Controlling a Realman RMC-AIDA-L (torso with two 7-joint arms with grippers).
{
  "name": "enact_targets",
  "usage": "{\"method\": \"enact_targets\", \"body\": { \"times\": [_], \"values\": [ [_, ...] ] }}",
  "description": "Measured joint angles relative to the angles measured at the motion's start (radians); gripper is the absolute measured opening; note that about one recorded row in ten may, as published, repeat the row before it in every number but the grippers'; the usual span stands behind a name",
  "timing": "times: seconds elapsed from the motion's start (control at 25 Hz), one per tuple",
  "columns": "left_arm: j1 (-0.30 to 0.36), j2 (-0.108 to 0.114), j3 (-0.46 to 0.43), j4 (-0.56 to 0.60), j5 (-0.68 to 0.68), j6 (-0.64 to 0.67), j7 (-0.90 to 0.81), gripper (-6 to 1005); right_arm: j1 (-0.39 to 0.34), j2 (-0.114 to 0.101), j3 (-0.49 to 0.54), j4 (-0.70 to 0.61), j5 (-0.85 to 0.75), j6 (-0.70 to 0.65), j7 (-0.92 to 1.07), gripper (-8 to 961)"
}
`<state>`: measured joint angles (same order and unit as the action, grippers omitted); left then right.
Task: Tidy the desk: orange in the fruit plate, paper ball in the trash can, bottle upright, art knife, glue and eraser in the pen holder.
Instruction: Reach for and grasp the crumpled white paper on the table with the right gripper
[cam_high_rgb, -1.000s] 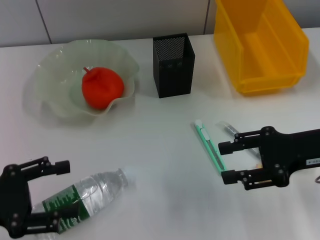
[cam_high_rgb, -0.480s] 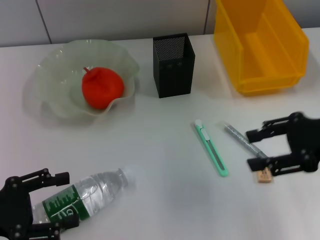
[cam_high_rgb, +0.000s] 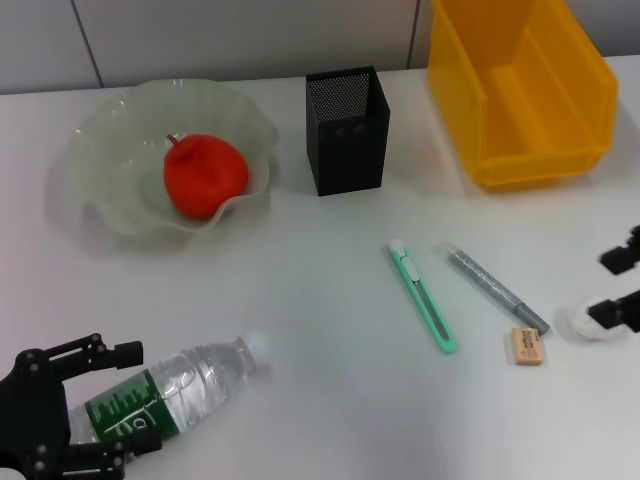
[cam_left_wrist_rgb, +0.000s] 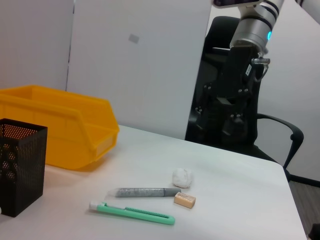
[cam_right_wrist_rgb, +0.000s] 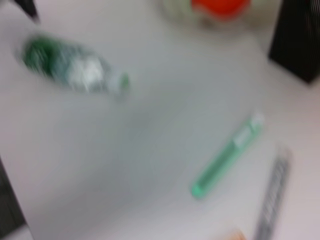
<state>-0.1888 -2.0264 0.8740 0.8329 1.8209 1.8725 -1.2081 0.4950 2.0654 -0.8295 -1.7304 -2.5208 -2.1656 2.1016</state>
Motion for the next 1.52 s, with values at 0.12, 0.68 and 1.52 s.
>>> {"method": "enact_targets", "body": {
  "times": [0.12,0.68,1.52],
  "values": [
    [-0.003,0.000,0.001,0.000,0.000,0.000,0.000,844,0.034,0.000,-0.102,-0.032,-0.173,-0.013,0.072,660],
    [-0.005,-0.003,-0.003,0.000,0.000,-0.001,0.028,843,0.062,0.012,-0.296,0.160,-0.393,0.203,0.201,660],
    [-0.018,-0.012,0.003,-0.005,0.000,-0.031,0.025,842,0.072,0.013,-0.297,0.455,-0.389,0.451,0.218,660]
  ]
}}
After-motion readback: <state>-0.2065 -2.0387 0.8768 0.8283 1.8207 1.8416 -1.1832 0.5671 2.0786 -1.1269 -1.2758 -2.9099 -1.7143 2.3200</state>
